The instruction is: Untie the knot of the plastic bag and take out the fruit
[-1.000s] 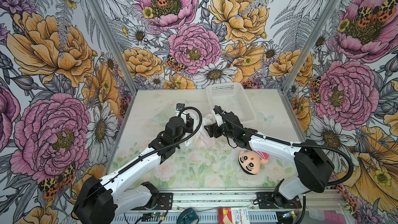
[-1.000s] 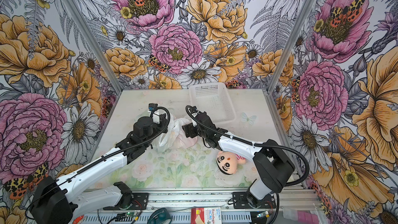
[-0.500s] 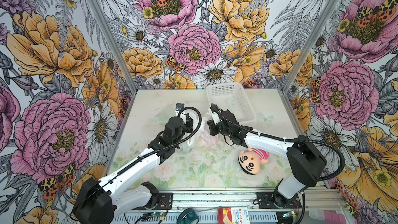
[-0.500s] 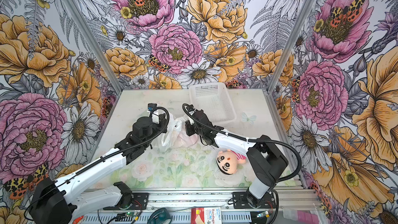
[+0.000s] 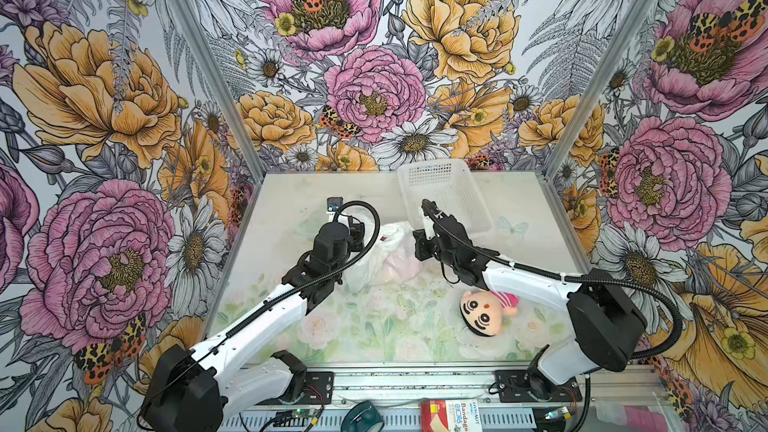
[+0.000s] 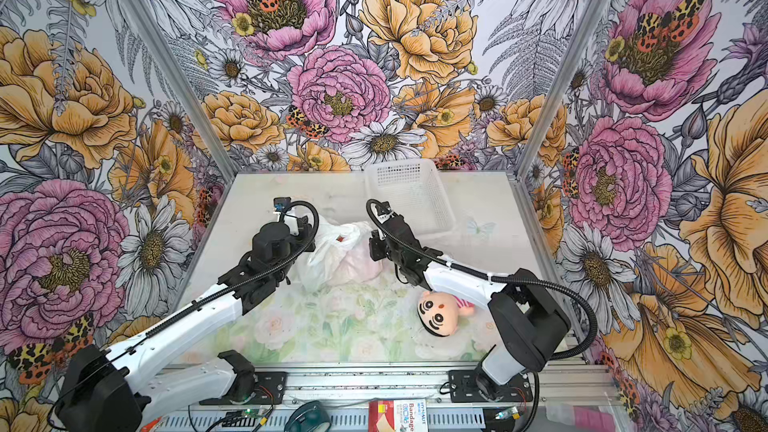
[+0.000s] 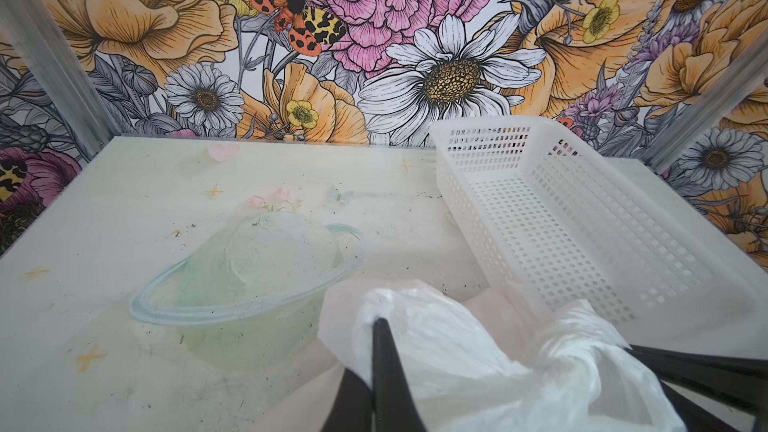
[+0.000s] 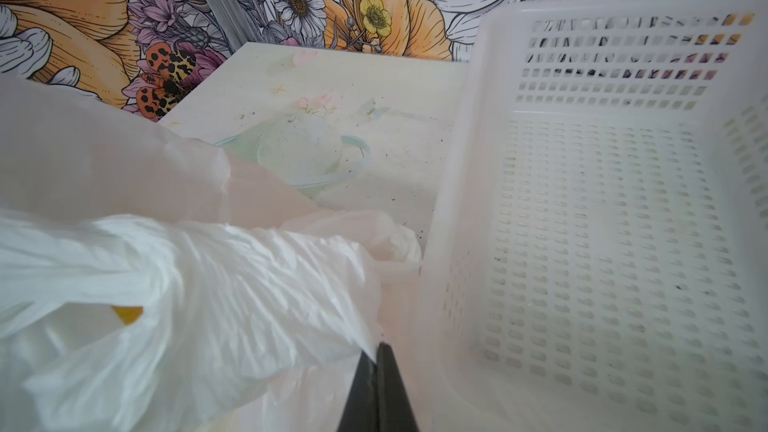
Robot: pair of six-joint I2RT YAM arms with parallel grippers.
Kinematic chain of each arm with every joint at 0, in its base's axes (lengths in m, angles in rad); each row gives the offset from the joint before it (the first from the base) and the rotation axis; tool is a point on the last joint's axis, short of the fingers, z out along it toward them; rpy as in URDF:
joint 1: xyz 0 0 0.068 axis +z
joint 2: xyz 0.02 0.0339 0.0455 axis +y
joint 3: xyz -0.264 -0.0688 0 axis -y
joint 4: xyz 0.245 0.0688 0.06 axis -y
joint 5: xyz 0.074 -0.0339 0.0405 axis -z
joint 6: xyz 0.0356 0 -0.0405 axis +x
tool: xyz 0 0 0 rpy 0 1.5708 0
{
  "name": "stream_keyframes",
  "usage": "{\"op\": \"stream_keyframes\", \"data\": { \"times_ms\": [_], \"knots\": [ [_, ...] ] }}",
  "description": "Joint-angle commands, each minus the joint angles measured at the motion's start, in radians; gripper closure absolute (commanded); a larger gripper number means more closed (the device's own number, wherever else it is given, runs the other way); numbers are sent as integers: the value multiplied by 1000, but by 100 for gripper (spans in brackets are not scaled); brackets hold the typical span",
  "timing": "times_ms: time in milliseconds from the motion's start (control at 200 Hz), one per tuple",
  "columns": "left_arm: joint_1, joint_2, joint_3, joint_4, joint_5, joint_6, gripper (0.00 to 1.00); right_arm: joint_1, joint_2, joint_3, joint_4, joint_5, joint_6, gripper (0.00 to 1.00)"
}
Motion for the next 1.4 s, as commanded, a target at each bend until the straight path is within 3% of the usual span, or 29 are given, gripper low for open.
{"op": "stream_keyframes", "data": {
  "times_ms": [0,465,1041,1391],
  "knots": [
    [20,-1,31,-15,-59,-31,100,-14,-35,-12,7,51,30,100],
    [121,-12,28,-91,-103,-133,100,-69,-53,-41,-16,86,107,100],
    [267,-15,2,-118,-3,-230,100,-133,-105,-126,10,93,234,100],
    [294,-13,-10,-105,36,-247,100,-131,-183,-224,80,100,323,100]
  ]
}}
